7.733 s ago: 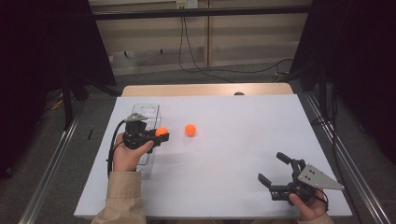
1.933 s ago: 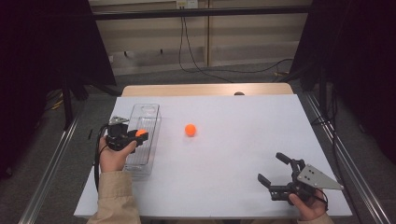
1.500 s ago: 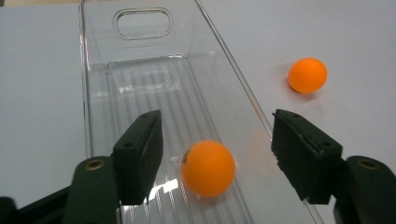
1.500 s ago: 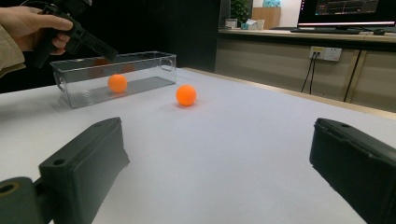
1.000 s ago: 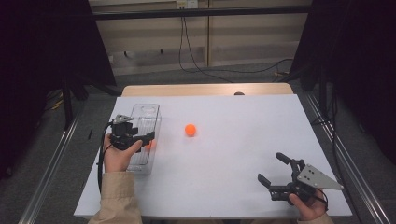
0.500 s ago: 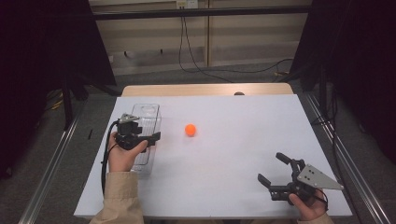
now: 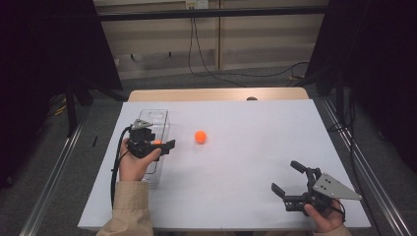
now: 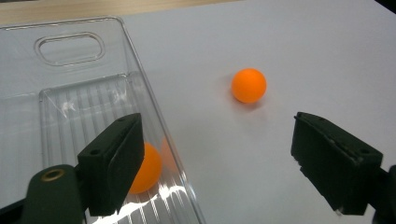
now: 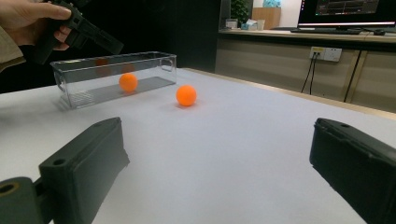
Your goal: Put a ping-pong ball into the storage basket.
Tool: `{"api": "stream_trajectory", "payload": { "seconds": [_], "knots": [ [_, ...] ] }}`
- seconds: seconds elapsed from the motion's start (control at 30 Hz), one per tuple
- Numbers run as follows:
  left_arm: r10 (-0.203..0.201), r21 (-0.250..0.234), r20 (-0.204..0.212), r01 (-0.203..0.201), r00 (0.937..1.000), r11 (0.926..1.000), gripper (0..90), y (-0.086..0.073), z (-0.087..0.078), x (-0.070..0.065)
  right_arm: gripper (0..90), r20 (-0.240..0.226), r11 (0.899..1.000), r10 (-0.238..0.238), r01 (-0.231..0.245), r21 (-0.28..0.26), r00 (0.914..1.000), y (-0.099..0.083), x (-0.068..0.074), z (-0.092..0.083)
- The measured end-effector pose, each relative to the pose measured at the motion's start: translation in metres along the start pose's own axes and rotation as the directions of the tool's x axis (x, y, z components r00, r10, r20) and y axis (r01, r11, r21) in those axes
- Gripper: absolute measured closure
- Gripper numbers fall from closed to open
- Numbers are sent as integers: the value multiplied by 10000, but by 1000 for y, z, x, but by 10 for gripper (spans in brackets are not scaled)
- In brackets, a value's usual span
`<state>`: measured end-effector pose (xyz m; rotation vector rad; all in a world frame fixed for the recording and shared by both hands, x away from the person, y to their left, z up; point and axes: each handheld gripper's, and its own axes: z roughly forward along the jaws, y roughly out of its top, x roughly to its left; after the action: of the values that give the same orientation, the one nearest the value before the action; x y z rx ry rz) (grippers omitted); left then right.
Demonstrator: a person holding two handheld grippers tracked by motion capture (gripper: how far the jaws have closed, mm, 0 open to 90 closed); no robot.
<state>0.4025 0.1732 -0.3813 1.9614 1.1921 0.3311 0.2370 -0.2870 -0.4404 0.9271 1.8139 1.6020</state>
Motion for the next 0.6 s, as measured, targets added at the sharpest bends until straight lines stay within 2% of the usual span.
{"api": "stream_trajectory", "payload": {
  "seconds": [0.6],
  "knots": [
    [221, 40, 595, -224, 9980, 9997, 153, 4, 7, -16, 27, -31, 10000, -26, 26, 45, 10000, 0, 0, 1]
  ]
}}
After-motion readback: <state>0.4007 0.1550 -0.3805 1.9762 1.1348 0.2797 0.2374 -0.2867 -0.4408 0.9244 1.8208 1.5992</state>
